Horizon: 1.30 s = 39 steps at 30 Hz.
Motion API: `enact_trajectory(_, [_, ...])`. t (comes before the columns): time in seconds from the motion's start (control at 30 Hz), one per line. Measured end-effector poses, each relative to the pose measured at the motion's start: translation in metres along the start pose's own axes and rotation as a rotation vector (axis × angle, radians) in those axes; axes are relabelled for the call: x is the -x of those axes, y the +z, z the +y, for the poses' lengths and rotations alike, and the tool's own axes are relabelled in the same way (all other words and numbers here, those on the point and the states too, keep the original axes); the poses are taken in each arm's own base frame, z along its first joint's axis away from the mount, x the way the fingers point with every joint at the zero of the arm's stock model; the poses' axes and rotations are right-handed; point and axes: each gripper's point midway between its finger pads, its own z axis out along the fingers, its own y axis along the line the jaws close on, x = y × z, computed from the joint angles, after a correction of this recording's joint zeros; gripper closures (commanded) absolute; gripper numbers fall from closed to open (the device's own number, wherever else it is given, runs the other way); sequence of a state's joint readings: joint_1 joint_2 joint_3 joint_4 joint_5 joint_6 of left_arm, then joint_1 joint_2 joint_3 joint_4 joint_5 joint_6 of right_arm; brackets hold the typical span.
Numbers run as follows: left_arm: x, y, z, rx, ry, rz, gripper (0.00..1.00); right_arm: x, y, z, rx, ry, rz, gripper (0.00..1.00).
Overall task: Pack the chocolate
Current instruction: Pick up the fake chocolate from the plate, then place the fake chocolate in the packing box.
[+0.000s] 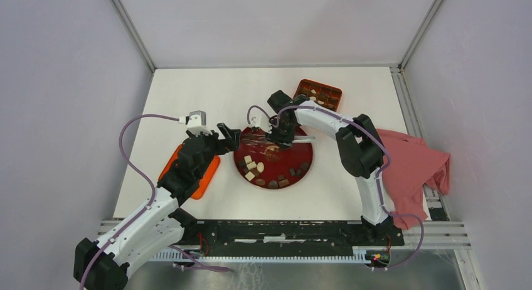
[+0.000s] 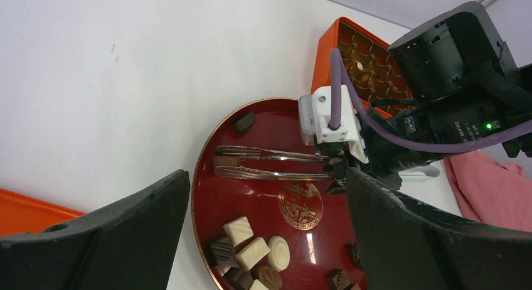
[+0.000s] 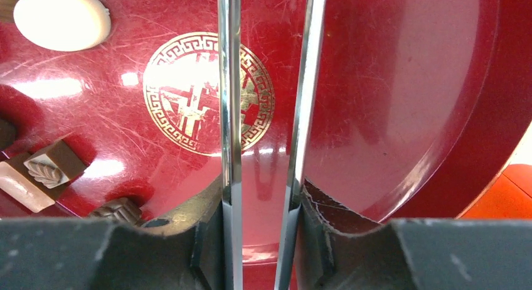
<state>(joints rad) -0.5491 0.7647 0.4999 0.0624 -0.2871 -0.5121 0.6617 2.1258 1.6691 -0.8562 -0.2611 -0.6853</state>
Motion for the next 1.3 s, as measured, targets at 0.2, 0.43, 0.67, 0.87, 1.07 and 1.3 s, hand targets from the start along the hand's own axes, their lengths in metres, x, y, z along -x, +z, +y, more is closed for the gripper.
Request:
enact_trajectory(0.2, [0.0, 0.0, 0.0, 0.0, 0.0, 0.0, 0.02, 0.001, 0.0, 0.001, 0.001, -0.003, 0.0, 1.0])
enact_trajectory(0.43, [0.001, -0.001, 0.0, -0.002, -0.001, -0.003, 0.02, -0.007, -0.01, 0.013, 0.003, 0.004, -0.002, 1.0])
enact_trajectory(0.67, [0.001, -0.002, 0.0, -0.004, -0.003, -0.007, 0.02, -0.019, -0.054, 0.029, -0.01, 0.032, -0.085, 1.0])
enact_trajectory(0.87, [-0.001, -0.002, 0.001, -0.001, -0.001, -0.002, 0.02, -0.048, -0.106, 0.007, -0.08, 0.158, -0.213, 1.0])
enact_trajectory(1.07, [-0.001, -0.002, 0.001, -0.001, -0.001, -0.002, 0.02, -0.113, -0.138, -0.029, -0.162, 0.363, -0.264, 0.98])
enact_trajectory(1.3, [-0.001, -0.002, 0.001, -0.001, -0.001, -0.002, 0.02, -0.167, -0.149, -0.039, -0.184, 0.519, -0.262, 0.95])
